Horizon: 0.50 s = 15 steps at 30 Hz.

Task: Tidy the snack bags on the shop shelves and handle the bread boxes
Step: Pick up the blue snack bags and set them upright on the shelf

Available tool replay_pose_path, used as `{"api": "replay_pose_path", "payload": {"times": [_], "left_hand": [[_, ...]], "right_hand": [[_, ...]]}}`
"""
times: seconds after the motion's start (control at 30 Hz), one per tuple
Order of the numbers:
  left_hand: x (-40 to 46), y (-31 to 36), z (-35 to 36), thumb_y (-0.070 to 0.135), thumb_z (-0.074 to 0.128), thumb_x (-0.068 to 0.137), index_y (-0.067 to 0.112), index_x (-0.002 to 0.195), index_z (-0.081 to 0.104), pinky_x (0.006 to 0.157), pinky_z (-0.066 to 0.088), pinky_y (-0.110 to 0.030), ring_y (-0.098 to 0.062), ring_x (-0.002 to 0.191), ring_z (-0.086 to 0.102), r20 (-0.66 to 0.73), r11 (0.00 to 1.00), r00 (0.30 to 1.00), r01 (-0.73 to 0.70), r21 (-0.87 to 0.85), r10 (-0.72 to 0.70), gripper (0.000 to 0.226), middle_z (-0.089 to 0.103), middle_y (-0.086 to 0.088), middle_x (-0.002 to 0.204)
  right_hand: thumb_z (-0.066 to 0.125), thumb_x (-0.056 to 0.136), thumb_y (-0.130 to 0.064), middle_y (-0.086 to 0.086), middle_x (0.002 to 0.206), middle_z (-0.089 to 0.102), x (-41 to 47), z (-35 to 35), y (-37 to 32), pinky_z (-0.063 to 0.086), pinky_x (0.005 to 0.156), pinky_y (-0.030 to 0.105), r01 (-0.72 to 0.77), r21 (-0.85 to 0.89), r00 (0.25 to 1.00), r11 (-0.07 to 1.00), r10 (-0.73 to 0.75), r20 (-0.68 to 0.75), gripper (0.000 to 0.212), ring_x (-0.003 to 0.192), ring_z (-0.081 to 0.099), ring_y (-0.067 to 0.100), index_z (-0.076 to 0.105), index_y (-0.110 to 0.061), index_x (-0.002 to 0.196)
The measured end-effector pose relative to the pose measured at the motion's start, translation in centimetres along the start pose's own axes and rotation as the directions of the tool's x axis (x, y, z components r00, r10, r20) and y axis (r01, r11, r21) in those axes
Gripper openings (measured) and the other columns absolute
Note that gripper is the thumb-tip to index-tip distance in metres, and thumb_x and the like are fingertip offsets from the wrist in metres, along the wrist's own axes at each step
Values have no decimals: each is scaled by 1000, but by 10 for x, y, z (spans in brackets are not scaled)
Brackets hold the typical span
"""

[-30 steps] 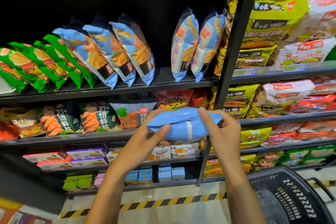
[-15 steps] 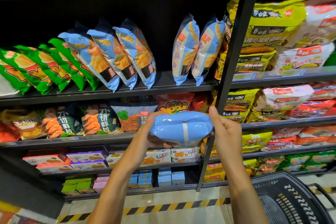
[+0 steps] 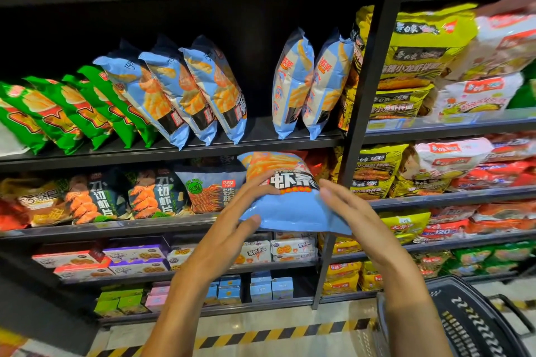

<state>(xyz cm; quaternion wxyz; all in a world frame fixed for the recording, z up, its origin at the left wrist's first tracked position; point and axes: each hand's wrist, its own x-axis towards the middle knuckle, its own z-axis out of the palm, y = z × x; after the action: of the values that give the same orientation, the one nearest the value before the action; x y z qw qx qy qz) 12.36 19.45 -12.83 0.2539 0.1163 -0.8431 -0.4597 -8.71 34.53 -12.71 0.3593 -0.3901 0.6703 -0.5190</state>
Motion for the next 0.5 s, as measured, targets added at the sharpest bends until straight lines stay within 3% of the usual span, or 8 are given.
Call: {"api": "replay_pose_path", "payload": {"times": [0.03,0.1,0.2,0.27,0.33,0.4,0.5], "left_hand": [[0,-2,0,41,42,98,23,141,55,117,21,-33,-4,155,19,18,1000,1000,-11,-1,11,48,28,19,166],[1,-3,0,43,45,99,24,143,53,118,24,-31,-5,156,17,31,1000,999,-20,-24,21,49,24,20,167],[0,-2,1,68,52,93,29,155,36,109,39,-13,5,150,26,-78,982,996,19,-189,-35,75,20,29,164],[1,0,-1,83,54,81,45,157,25,103,38,-10,10,146,27,-165,952,972,112,-285,-164,90,24,36,159],[15,-6,-6,82,53,83,54,153,27,106,32,-23,6,144,31,-157,914,944,225,-337,-291,80,34,32,155],[43,-15,-21,71,49,94,47,149,40,111,31,-40,-4,136,47,-119,850,896,354,-390,-428,61,52,24,141],[70,-26,-49,75,53,90,22,144,55,114,40,-57,-12,110,70,-61,856,934,294,-425,-351,76,70,2,130]], "right_hand": [[65,89,-59,-23,117,74,2,6,-3,52,88,18,-7,50,1000,999,7,-4,57,111,68,-2,53,-39,140],[71,94,-27,-22,109,77,-1,12,2,58,80,19,43,139,998,989,-35,-59,53,106,72,1,51,-35,142],[74,88,-17,-8,123,75,-4,17,5,61,90,30,188,204,976,961,-159,-149,63,117,70,14,51,-31,145],[73,87,-15,-6,129,73,4,17,3,60,93,33,241,216,961,946,-201,-192,68,121,68,14,49,-30,148],[72,88,-12,-9,133,70,9,22,-4,59,97,36,310,193,941,931,-272,-200,71,124,66,14,44,-28,152],[71,91,-8,-15,133,69,16,26,-11,59,99,37,355,173,926,919,-321,-199,73,126,65,12,40,-26,154],[70,94,-4,-26,137,63,31,29,-24,56,102,33,391,145,915,909,-368,-166,73,129,61,4,38,-28,156]]}}
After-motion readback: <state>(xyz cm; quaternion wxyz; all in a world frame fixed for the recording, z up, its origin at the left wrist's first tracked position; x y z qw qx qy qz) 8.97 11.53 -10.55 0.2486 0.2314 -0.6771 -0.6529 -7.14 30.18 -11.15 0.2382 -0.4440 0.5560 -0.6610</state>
